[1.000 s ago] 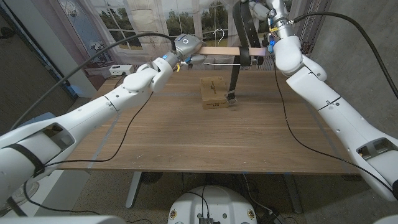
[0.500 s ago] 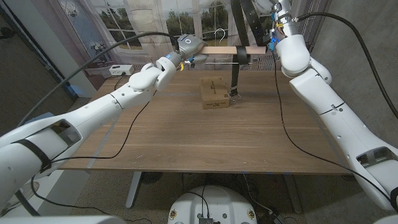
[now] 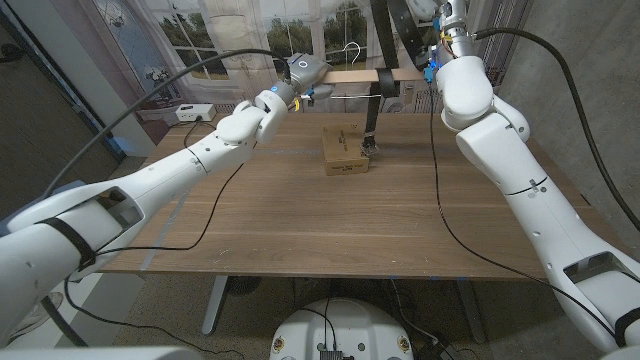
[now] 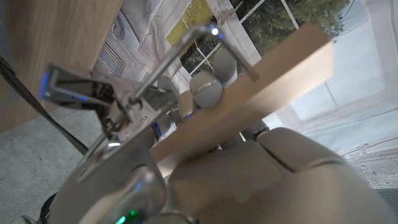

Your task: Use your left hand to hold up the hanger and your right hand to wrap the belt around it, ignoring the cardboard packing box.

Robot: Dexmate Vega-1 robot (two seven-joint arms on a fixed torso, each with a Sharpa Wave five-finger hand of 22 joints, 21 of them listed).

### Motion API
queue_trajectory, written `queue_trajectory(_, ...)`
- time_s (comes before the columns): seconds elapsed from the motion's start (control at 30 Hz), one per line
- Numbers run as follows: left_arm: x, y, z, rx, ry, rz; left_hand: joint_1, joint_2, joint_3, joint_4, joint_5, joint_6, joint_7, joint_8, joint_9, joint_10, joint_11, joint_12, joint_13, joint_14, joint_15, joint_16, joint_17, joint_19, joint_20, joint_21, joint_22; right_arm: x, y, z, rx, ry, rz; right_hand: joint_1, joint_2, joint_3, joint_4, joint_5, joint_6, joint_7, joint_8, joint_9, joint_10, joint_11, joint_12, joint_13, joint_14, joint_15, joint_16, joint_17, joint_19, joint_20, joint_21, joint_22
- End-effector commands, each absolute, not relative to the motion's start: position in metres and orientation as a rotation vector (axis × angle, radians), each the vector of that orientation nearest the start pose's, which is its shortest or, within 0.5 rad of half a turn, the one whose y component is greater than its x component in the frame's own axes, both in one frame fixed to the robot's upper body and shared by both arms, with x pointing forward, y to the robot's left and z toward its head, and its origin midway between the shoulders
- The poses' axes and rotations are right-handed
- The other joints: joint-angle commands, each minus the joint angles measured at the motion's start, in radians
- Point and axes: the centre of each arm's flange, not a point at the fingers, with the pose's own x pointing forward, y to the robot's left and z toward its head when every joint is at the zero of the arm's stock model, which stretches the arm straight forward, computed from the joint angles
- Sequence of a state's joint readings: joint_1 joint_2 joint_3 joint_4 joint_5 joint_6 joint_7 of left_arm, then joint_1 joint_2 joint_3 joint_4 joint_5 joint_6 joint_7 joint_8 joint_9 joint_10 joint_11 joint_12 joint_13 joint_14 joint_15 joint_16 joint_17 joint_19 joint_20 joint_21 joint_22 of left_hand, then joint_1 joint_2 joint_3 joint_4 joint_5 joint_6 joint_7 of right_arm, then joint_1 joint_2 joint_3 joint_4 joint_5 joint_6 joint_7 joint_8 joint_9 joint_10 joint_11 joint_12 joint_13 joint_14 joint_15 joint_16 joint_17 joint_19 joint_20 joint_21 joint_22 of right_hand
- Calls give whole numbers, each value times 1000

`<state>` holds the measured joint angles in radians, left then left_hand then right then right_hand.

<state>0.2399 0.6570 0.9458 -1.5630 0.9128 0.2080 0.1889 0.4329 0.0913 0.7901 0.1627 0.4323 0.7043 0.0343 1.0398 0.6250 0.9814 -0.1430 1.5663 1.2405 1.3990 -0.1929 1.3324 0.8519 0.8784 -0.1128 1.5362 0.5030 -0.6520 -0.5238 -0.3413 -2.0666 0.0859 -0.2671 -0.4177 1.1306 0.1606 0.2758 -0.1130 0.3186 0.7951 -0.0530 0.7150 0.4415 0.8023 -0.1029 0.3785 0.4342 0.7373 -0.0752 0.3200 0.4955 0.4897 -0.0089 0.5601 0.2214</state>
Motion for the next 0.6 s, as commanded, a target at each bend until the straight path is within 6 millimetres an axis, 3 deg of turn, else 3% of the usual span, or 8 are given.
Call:
queue_trajectory(0.03, 605, 125, 206, 1726, -1101, 450, -1, 4, 4, -3, 2, -28, 28, 6, -2, 3, -4, 6, 1, -1, -4, 2, 1, 9, -63, 6, 0, 418, -151, 219, -276, -1084, -114, 9, -7, -22, 27, 13, 71, 75, 4, -3, 47, 57, 4, -3, 25, -117, 4, 1, 11, 7, 10, -1)
queue_trajectory(0.17, 607, 123, 211, 1717, -1104, 458, -1, 5, 4, -3, 1, -29, 28, 10, 0, 4, -4, 6, 1, 0, -5, 4, 3, 10, -65, 7, 0, 414, -146, 215, -253, -1048, -93, 9, -8, -19, 25, 16, 69, 80, 4, -1, 50, 62, 3, -7, 31, -108, 2, 1, 14, 14, 15, -2)
queue_trajectory(0.27, 610, 122, 215, 1703, -1102, 464, -1, 5, 4, -3, 1, -30, 28, 10, -2, 7, -3, 7, 1, -1, -4, 3, 1, 10, -65, 7, 0, 413, -142, 215, -239, -994, -50, 19, -11, -10, 14, 22, 75, 95, 4, -5, 60, 86, 4, -14, 62, -95, 7, 0, 37, 25, 30, -4)
queue_trajectory(0.37, 612, 121, 219, 1690, -1101, 469, -1, 5, 4, -3, 1, -31, 27, 12, -2, 7, -3, 7, 1, -1, -5, 4, 2, 10, -65, 8, 1, 413, -139, 211, -269, -953, -53, 22, -12, -5, 9, 26, 81, 100, 3, -9, 65, 89, 6, -18, 69, -88, 3, -2, 42, 31, 36, -6)
queue_trajectory(0.6, 610, 121, 228, 1657, -1120, 474, -1, 7, 4, -3, 0, -31, 28, 13, -6, 6, -6, 6, 1, 1, -5, 6, 4, 11, -67, 7, -1, 430, -142, 182, -281, -856, -24, 21, -13, 0, 6, 30, 81, 106, 2, -10, 65, 89, 6, -20, 77, -82, 1, 1, 43, 34, 43, -8)
